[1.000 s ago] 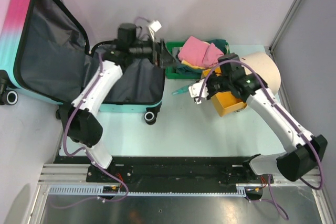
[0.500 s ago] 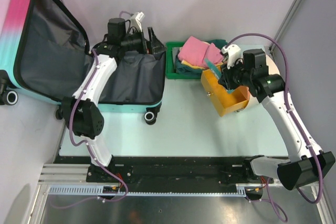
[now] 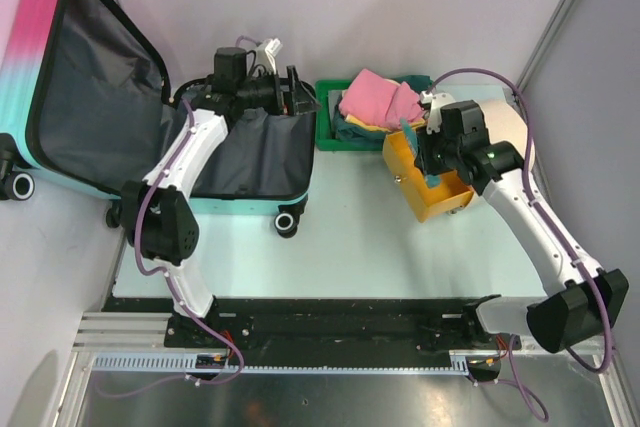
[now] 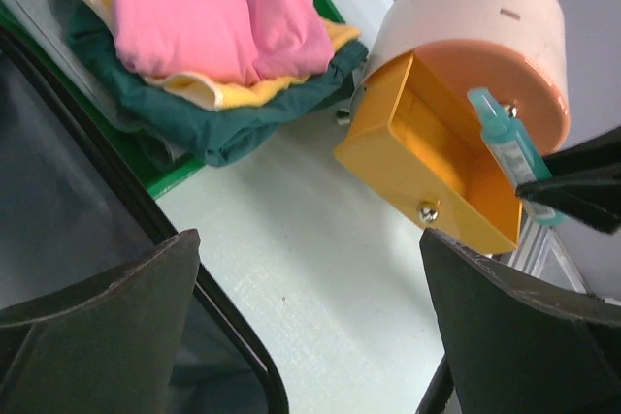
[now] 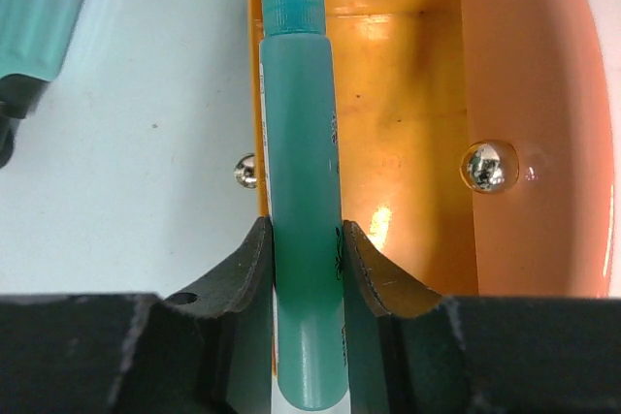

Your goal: Open, take out, and arrange the luggage

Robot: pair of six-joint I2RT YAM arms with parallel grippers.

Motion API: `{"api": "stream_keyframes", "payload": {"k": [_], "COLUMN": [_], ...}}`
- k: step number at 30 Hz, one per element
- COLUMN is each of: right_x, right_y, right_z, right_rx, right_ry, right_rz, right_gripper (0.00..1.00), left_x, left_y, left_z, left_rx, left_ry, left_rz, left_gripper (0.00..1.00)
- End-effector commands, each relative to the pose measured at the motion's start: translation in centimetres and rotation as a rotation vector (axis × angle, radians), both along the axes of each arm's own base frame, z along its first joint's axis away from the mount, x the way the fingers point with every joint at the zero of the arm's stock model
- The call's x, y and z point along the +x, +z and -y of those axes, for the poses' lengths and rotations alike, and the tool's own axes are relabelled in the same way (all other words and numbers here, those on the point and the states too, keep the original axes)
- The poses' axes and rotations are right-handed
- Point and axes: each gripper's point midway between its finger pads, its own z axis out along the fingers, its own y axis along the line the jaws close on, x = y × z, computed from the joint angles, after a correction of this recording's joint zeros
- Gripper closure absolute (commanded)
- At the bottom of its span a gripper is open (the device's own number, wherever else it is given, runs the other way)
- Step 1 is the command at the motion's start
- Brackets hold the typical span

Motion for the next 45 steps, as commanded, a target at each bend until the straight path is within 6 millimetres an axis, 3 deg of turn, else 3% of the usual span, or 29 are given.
{"api": "stream_keyframes", "payload": {"k": [1,6,9,13,15,19,22,23,24,26,27,28,30,32,36,39,42,45], "right_x": [2.2,3.1,2.8,2.5,2.5,2.2,1.5,0.8,0.9,0.9,1.3,2.0,2.9,3.8,5.2,6.4,7.3,8.3], "right_y": [0.2,-1.0,-2.1,-2.7,-2.6,0.4,4.6,6.6,8.0,10.1,10.7,11.0,11.5,11.7,12.9,11.9,10.7,9.1], "right_z": [1.1,1.8,1.6,1.2,0.9,-1.5,-2.8,-3.3,-3.3,-2.1,-1.5,0.5,2.4,6.1,12.5,16.9,20.0,21.5], "right_rx": [-0.039,-0.093,-0.088,-0.075,-0.069,-0.075,-0.005,0.034,0.047,0.060,0.067,0.060,0.064,0.071,0.110,0.161,0.201,0.244], "right_ry": [-0.058,-0.080,-0.069,-0.050,-0.035,0.105,0.189,0.236,0.248,0.253,0.238,0.183,0.142,0.072,-0.075,-0.188,-0.255,-0.275], "right_rz": [0.064,0.063,0.025,0.007,0.012,0.136,0.271,0.325,0.374,0.438,0.458,0.463,0.461,0.461,0.467,0.419,0.384,0.349], "right_gripper": [0.91,0.89,0.79,0.46,0.39,0.17,0.10,0.08,0.07,0.05,0.04,0.02,0.02,0.01,0.01,0.02,0.03,0.04], "left_x": [-2.0,-3.4,-2.2,-0.1,0.7,0.4,-2.6,-4.1,-4.9,-7.0,-8.0,-9.2,-10.3,-11.2,-11.8,-11.5,-11.0,-10.8], "left_y": [1.8,1.8,0.8,2.0,3.1,4.2,3.8,3.4,2.1,1.0,-0.5,-1.0,-3.0,-5.0,-6.7,-7.6,-7.6,-8.5], "left_z": [0.1,0.4,-0.9,-3.6,-4.4,-5.0,-3.0,-1.4,-0.8,1.8,2.7,4.2,5.9,8.1,11.6,14.0,16.1,18.2], "left_rx": [0.010,0.113,0.213,0.292,0.338,0.373,0.329,0.318,0.330,0.342,0.343,0.335,0.330,0.316,0.268,0.242,0.212,0.197], "left_ry": [-0.044,-0.052,0.091,0.260,0.285,0.223,-0.009,-0.122,-0.159,-0.264,-0.314,-0.368,-0.443,-0.499,-0.577,-0.601,-0.607,-0.620], "left_rz": [0.087,0.215,0.234,0.315,0.388,0.470,0.548,0.595,0.589,0.634,0.623,0.630,0.610,0.557,0.497,0.490,0.524,0.548], "left_gripper": [0.00,0.00,0.00,0.00,0.00,0.00,0.00,0.00,0.00,0.00,0.00,0.01,0.04,0.04,0.04,0.05,0.06,0.07]}}
